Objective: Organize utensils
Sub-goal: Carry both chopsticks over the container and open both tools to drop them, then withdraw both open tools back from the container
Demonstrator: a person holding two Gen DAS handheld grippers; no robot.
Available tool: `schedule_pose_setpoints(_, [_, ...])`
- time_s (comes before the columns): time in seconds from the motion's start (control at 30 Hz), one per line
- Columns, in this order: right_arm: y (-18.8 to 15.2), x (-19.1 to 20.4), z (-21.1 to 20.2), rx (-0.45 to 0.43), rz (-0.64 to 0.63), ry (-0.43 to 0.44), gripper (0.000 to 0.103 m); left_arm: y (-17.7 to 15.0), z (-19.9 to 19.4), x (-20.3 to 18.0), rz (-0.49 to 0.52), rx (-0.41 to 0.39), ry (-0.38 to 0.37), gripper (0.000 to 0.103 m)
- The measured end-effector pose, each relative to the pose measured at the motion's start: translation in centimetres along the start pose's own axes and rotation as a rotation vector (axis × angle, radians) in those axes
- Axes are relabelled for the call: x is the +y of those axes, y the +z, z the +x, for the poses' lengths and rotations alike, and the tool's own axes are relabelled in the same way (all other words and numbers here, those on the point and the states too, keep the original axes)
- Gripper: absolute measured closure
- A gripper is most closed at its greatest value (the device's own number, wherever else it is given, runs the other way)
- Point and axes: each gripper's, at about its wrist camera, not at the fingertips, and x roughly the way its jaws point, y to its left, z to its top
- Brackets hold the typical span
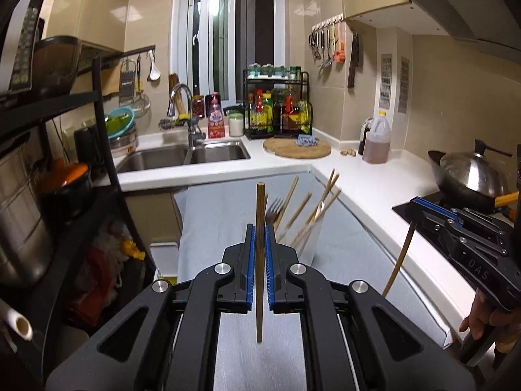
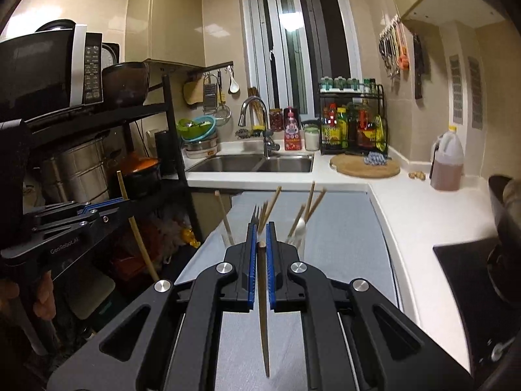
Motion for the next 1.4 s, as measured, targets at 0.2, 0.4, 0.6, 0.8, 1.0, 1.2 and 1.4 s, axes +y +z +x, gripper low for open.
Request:
schedule_pose_setpoints(0.2, [5.5, 0.3, -0.1, -0.068, -0.022, 0.008, 0.097, 5.0, 0.1, -0.1, 0.020, -0.065, -0.017, 0.097])
schedule_pose_setpoints(0.4, [10.7, 1.2, 1.5, -0.157, -0.078, -0.012, 0.097, 8.7, 1.7, 0.3, 0.016, -0.102, -0.023, 0.097])
schedule_pose_setpoints(0.6, [14.1, 1.2, 4.9, -0.194, -0.094, -0.034, 0.097, 11.4, 3.9, 1.2, -0.008, -0.146, -0.023, 0.097])
schedule_pose_setpoints(0.8, [15.0, 0.8, 8.2, -0.204, -0.090, -0.046, 0.097, 12.7, 6.4, 1.3, -0.009, -0.188, -0.008, 0.097])
schedule_pose_setpoints(1.0, [13.6, -0.2, 10.8, -0.202, -0.069, -0.050, 0.097, 11.4, 10.1, 1.7, -0.046, -0.147, -0.028, 0.097])
schedule_pose_setpoints(1.2, [11.1, -1.2, 12.8, -0.152, -0.038, -0.042, 0.097, 9.1, 13.1, 2.3, -0.060, -0.079, -0.038, 0.097])
schedule_pose_setpoints(1.4, [7.9, -2.1, 13.3, -0.067, -0.006, -0.045, 0.070, 6.6, 13.6, 2.9, -0.071, -0.031, -0.017, 0.022])
